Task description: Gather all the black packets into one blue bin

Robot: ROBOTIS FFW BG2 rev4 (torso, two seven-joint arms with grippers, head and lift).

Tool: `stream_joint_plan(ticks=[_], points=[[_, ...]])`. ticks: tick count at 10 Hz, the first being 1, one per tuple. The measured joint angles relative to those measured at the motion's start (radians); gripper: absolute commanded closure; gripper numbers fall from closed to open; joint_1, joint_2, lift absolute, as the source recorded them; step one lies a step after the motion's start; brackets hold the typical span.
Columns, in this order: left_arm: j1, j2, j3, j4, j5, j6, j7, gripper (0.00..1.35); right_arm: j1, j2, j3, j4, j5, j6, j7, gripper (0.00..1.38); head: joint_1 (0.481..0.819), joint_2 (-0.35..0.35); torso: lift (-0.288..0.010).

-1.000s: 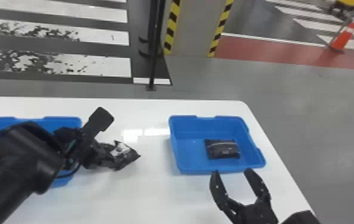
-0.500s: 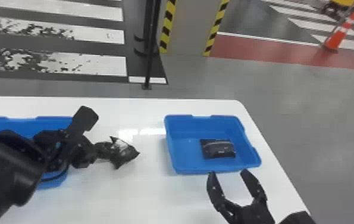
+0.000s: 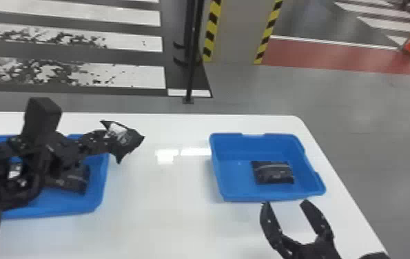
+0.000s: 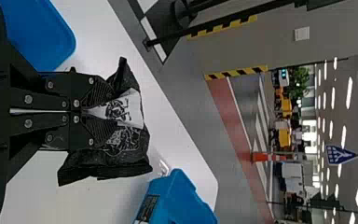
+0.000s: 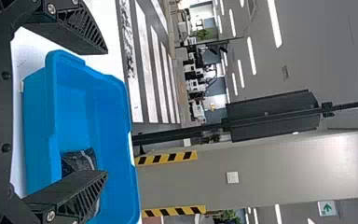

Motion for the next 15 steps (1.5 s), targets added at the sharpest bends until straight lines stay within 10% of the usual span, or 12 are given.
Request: stream_joint_plan(ticks=[3,5,6,9,15], points=[[0.160,0.001,0.212,-0.141,-0.049,0.022,-0.021,1.16,0.002,0.000,0.000,-0.004,0.000,0.008,0.004,0.10,0.695,-0.046,-0.110],[0.207,-0.001,0.292,-0.144,-0.059,0.036,-0.028,0.17,-0.001,0.000,0.000,-0.004,0.005,0.018,0.011,0.10,0.695,0.021,-0.110],[0.233,-0.007,0.334,-0.144,-0.053,0.027,-0.023,0.04,-0.003,0.000,0.000,-0.003,0.007,0.022,0.011,0.10,0.695,0.050,-0.110],[0.362,-0.030,0.403,-0.197,0.043,-0.185,0.034,0.23,-0.004,0.000,-0.001,-0.027,0.035,0.044,0.011,0.10,0.695,0.066,-0.110],[0.830,-0.159,0.468,-0.401,0.303,-0.604,0.196,0.24,-0.130,-0.040,-0.026,-0.164,0.189,0.391,0.064,0.09,0.695,0.068,-0.110]])
